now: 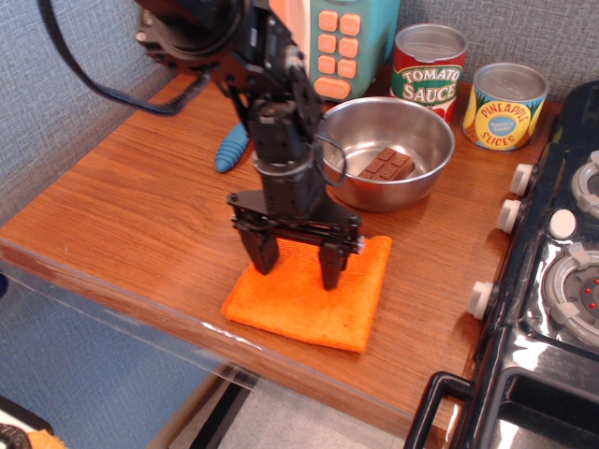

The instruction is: Move orange cloth to bottom right of table.

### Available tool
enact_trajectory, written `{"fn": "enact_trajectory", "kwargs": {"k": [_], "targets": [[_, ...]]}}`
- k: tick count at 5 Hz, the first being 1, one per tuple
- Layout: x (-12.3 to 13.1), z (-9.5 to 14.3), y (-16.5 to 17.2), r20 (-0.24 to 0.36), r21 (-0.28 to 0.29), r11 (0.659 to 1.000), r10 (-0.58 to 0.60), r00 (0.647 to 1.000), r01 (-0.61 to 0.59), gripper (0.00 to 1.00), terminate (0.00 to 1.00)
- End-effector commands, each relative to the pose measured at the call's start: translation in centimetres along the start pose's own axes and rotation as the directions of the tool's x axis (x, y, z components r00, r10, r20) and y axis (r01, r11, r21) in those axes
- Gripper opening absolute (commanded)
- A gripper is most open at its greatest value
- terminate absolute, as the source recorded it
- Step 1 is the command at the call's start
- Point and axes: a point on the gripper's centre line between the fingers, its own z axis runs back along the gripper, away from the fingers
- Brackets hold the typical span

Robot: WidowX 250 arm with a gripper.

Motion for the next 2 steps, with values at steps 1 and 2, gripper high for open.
{"fn": "enact_trajectory", "kwargs": {"k": [1, 2], "targets": [[-1.2, -0.7, -1.3, -0.013, 0.035, 0.999, -0.002, 1.0, 0.002, 1.0, 0.0], [-0.7, 2.6, -1.1, 0.09, 0.06, 0.998, -0.028, 0.996, 0.023, 1.0, 0.0]]}}
